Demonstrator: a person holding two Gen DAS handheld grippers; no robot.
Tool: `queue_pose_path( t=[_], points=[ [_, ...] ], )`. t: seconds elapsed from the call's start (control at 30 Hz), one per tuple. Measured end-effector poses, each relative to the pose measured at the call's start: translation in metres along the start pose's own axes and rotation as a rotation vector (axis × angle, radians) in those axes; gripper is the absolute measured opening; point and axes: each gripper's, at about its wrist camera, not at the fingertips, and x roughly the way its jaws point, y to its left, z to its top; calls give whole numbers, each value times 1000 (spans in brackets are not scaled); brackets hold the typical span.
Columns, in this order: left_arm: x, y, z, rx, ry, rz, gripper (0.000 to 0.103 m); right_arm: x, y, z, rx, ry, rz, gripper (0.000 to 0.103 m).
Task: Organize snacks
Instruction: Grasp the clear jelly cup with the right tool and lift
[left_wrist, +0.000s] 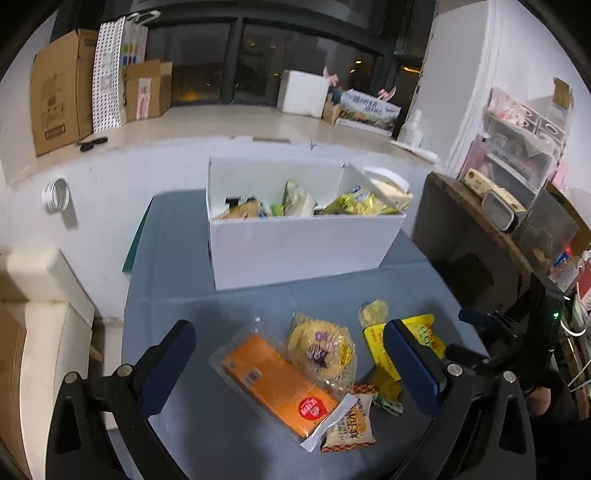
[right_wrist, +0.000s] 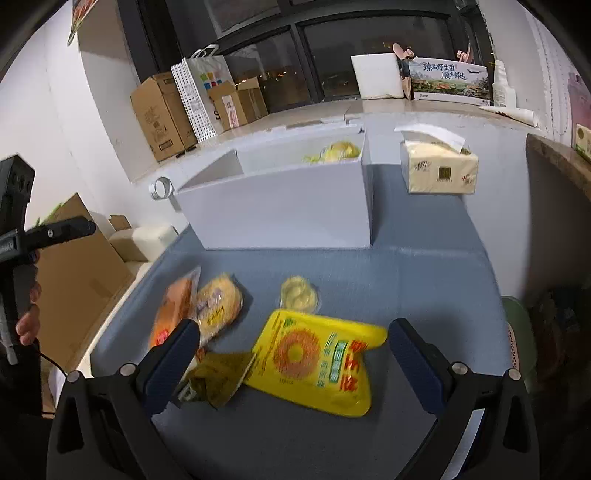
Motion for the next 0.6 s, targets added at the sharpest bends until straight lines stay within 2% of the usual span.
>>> queue_pose_path(
  t=[0.13,0.23,0.53,0.6],
  points=[
    [3,-5,-7,3,8,-2,103,24,10,2,-77,66,-29,103],
    [4,-11,-11,21,17,1,103,38,13,7,-91,83,-6,103],
    [1,-15,-17,52,16,44,103,92,11,30,-117,174,-61,103],
    [1,-12,-18,48,17,47,103,102,12,32,-132,182,-48,103]
  ],
)
